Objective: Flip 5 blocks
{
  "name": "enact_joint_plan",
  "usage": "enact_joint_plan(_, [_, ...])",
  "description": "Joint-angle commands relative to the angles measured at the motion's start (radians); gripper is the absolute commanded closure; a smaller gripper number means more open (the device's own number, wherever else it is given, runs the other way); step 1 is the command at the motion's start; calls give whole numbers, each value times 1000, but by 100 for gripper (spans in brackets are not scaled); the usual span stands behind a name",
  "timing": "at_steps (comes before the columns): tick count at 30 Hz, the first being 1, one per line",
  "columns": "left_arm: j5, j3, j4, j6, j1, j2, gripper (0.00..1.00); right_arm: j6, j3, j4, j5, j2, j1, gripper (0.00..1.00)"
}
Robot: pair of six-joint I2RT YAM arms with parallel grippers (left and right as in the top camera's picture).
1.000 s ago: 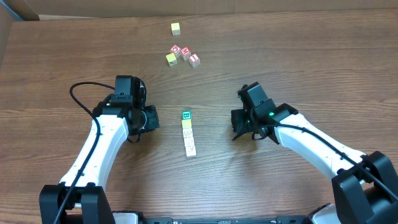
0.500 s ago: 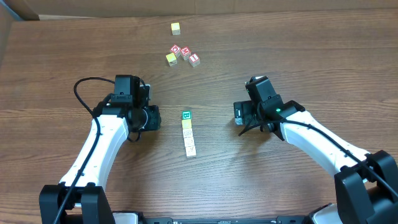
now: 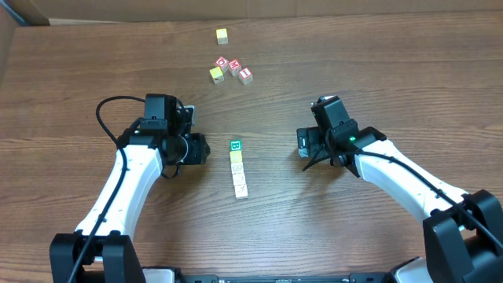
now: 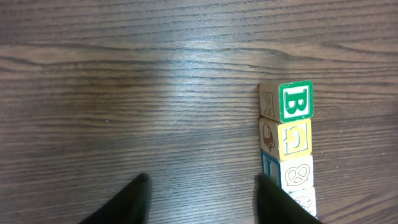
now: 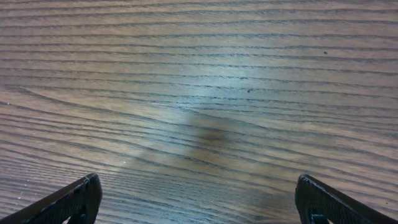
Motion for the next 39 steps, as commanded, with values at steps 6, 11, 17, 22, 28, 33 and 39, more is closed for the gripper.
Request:
enact_joint_plan(6, [10,14,-3,18,2,9,0,-7,6,4,16,-21,-5,0])
enact_joint_plan(11, [10,14,-6,18,2,9,1,-7,6,4,16,-21,-5,0])
enact_joint_plan(17, [11,14,12,5,2,9,40,-7,6,4,16,-21,-5,0])
enact_joint_plan(22, [11,14,16,-30,2,9,96,-7,6,4,16,-21,-5,0])
enact_joint_plan(28, [15,14,50,-212,-5,9,96,-7,6,4,16,-21,-5,0])
enact_joint_plan(33, [37,16,77,-320,-67,9,96,-7,6,4,16,-21,-5,0])
enact_joint_plan(39, [4,64,93,-422,-210,10,96,-7,6,4,16,-21,-5,0])
